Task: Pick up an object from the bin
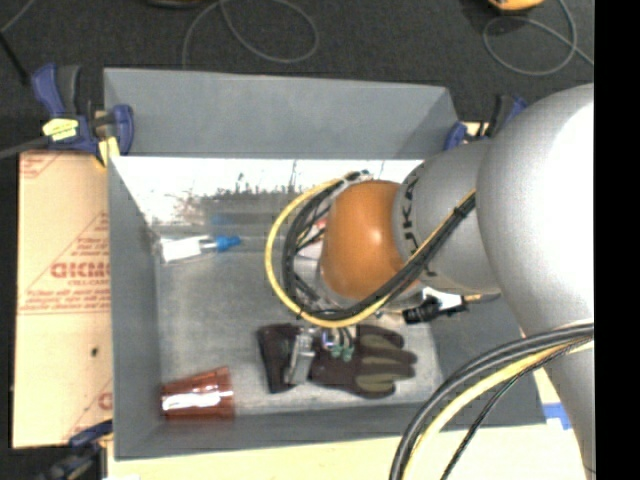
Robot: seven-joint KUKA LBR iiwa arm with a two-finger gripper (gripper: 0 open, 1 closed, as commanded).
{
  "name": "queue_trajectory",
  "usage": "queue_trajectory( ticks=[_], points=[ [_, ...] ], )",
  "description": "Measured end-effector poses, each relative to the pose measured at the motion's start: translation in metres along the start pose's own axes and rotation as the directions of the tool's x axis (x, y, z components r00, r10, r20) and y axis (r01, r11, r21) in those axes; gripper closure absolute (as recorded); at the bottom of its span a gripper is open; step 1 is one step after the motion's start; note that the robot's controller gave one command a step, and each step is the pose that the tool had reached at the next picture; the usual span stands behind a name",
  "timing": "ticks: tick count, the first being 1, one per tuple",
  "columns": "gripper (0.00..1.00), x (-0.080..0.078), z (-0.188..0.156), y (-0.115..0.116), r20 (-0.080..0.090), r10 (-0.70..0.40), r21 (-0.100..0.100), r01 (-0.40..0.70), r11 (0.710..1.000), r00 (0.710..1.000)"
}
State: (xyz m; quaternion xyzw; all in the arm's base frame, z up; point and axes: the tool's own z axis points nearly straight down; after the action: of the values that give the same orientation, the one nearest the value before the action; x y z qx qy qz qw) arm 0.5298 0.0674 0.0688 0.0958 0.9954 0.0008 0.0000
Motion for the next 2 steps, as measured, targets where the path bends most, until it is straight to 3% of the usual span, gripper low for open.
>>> queue_trajectory(
  ticks=[2],
  points=[
    [0.0, -0.002, -0.0011, -0.001, 0.003, 0.006, -0.001, -0.006, 1.0, 1.0]
  ],
)
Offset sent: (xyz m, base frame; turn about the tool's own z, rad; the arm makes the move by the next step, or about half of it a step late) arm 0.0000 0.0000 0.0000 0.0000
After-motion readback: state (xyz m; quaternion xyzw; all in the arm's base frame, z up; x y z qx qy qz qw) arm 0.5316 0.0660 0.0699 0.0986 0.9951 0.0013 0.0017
